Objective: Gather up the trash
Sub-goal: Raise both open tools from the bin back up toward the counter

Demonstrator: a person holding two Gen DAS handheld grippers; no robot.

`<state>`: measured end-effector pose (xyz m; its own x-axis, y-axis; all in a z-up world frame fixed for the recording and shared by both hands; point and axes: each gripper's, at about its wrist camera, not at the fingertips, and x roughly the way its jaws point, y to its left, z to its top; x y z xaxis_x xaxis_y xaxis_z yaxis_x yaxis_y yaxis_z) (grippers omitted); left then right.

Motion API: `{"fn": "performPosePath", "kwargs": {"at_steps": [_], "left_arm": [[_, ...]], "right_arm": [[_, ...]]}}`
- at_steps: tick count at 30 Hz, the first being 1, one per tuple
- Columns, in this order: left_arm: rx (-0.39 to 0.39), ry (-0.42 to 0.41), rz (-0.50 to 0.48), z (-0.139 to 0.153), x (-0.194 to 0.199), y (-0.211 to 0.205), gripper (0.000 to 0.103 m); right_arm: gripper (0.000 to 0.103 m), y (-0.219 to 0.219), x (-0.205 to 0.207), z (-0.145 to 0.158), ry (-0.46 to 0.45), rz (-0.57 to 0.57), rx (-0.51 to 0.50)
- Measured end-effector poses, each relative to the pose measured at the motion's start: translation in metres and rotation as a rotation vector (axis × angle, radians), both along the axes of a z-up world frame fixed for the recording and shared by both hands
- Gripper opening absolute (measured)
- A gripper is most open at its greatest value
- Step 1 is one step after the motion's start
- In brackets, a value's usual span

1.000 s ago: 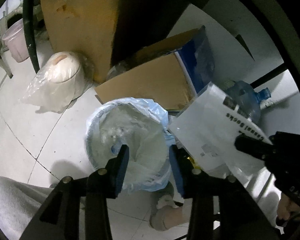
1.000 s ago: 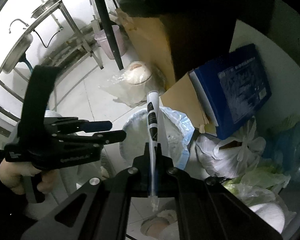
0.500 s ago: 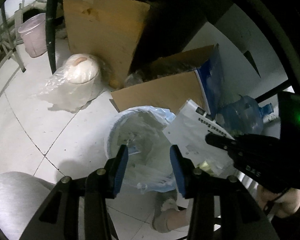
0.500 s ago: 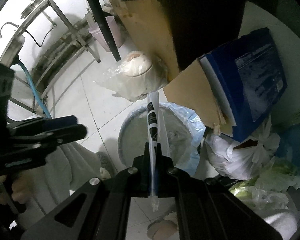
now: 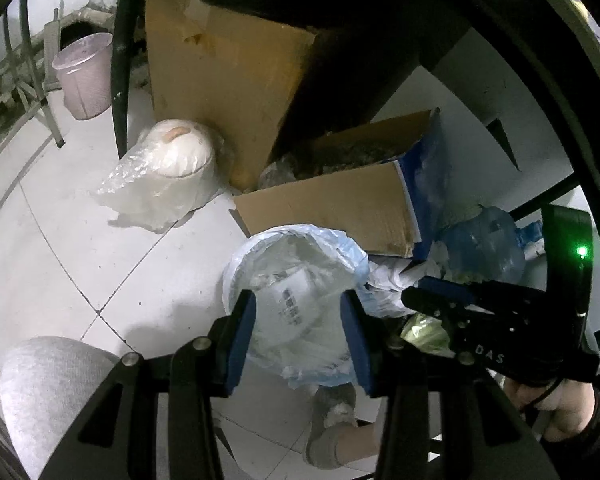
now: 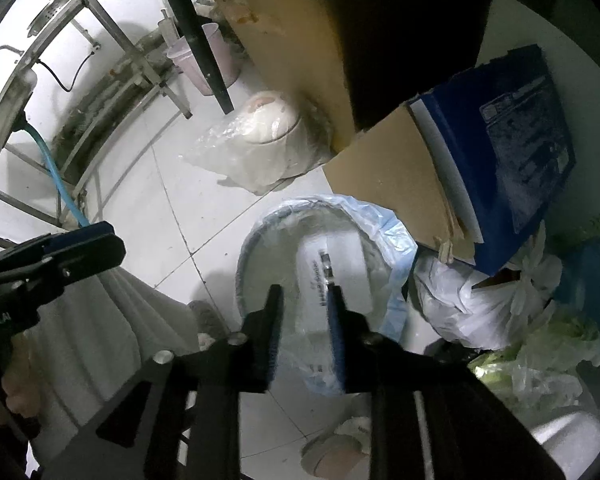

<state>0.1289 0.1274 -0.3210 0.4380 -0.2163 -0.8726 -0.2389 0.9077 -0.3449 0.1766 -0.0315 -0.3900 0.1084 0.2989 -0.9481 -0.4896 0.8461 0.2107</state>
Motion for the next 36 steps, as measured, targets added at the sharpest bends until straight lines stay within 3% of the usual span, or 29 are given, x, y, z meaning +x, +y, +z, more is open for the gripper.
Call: {"fn": "performPosePath", "kwargs": {"at_steps": [36], "left_arm": [[0.128, -0.178, -0.102, 0.112, -0.032, -0.062, 0.044]], "right_arm": [[0.026, -0.075, -0.056, 0.134, -0.197, -0.045, 0.126]]}}
